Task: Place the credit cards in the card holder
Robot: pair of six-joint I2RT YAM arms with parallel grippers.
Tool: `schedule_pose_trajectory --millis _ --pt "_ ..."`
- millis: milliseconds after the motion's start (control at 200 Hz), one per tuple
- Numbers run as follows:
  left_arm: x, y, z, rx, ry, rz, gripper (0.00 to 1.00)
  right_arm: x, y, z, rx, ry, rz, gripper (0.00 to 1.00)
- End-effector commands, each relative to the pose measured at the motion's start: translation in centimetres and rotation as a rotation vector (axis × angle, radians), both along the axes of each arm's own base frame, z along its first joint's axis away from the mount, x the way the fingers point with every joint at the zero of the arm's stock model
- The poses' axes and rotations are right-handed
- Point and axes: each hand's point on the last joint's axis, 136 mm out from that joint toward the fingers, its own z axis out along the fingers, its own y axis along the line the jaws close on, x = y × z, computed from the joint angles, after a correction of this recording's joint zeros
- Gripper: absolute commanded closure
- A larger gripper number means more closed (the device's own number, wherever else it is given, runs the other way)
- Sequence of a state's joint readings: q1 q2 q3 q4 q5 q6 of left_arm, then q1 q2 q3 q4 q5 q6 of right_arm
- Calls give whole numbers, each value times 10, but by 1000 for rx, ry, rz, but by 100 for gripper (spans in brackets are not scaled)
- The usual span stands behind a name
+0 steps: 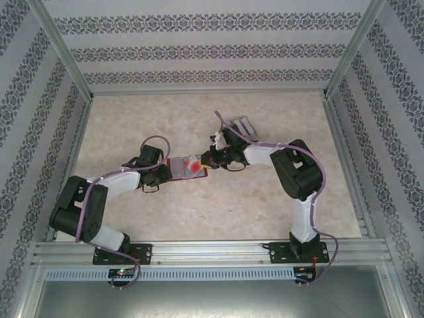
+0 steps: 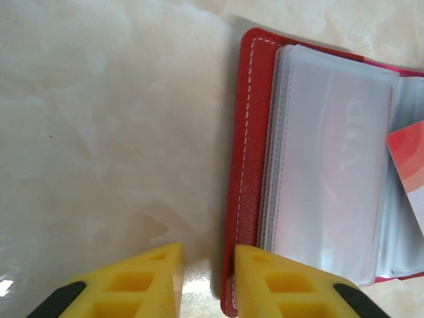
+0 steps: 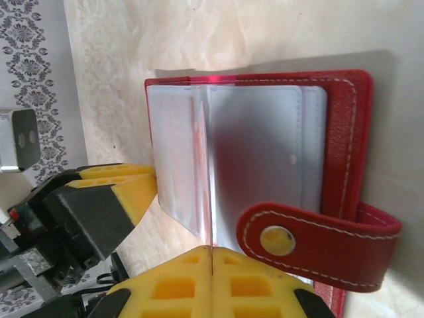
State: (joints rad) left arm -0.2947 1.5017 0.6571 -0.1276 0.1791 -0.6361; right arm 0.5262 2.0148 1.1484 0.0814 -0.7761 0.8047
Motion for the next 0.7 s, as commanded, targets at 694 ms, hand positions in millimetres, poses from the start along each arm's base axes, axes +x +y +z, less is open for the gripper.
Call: schedule_pose_trajectory --millis 694 --pt "-4 4 -10 37 70 27 88 -1 18 3 102 -2 15 100"
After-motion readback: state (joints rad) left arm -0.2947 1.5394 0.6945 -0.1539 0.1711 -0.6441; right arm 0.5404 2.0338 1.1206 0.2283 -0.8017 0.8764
